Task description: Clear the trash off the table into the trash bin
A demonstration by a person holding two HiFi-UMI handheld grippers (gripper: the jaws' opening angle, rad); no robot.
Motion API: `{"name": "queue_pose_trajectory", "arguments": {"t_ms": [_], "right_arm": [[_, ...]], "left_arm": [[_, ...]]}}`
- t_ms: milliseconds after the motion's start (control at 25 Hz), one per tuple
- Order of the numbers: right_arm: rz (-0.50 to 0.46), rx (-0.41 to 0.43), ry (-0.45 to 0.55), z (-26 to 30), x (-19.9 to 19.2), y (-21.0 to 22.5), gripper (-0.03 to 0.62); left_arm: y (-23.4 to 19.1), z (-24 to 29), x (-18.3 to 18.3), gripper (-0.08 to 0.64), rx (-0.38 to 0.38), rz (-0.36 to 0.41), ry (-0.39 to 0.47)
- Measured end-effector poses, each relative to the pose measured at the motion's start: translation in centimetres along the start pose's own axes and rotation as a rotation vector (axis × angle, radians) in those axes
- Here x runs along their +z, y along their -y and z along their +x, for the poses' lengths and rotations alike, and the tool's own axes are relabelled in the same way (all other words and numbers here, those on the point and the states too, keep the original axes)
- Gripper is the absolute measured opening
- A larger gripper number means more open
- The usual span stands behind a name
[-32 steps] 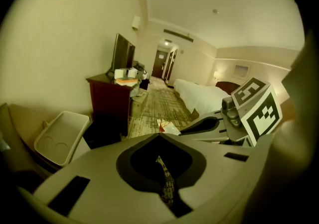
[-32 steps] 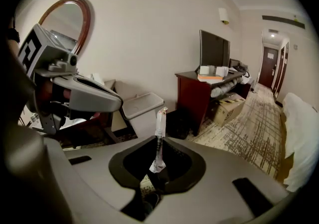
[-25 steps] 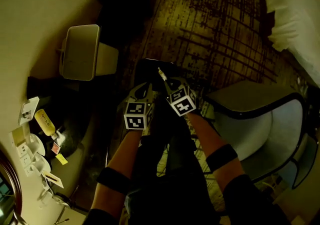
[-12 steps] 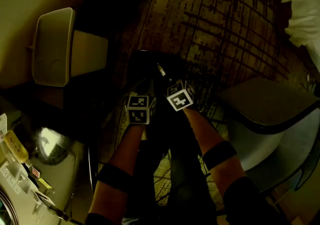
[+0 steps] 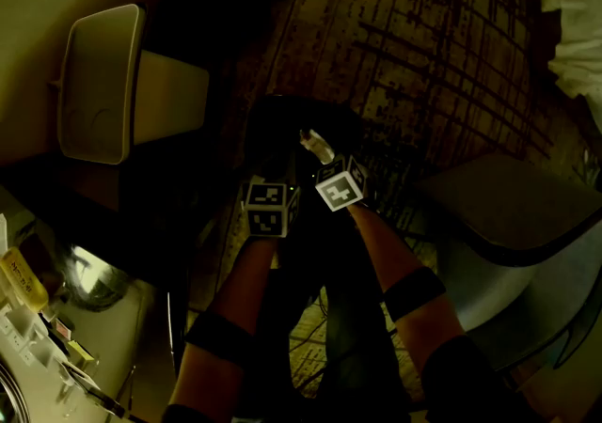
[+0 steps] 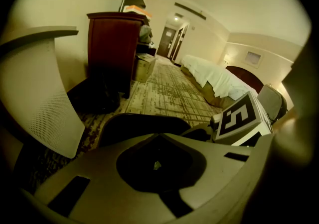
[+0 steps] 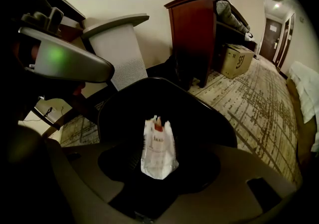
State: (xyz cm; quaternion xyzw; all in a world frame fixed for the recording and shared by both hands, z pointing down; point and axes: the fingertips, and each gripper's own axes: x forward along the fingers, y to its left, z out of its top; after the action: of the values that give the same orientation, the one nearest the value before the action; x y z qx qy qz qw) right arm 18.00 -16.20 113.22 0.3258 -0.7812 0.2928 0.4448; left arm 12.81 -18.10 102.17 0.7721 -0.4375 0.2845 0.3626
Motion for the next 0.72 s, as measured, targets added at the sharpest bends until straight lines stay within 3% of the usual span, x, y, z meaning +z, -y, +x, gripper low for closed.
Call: {"name": "queue_pose_trajectory", "arguments": {"t_ms": [200, 440, 560, 720], "right_arm": [[-0.017, -0.011, 0.007, -1.5, 1.1, 0.1, 0.288], [-0.003, -0.004, 0.019, -7.1, 2.6, -1.0, 0.28], [-0.012, -0.027, 0.057, -14.1, 5.7, -1.7, 0.194], [-0.022, -0.062, 0.167, -25.4, 11.6, -3.2, 0.002]], "left_arm": [[0.8, -1.2, 1.1, 0.0, -0.009, 0.004, 0.016], [3.6, -5.5, 3.8, 0.0, -0.025, 0.0, 0.043], [6.4, -10.3, 7.0, 0.0, -0.042, 0.018, 0.077], [10.0, -18.9, 12.5, 0.0, -0.036, 0.023, 0.131]]}}
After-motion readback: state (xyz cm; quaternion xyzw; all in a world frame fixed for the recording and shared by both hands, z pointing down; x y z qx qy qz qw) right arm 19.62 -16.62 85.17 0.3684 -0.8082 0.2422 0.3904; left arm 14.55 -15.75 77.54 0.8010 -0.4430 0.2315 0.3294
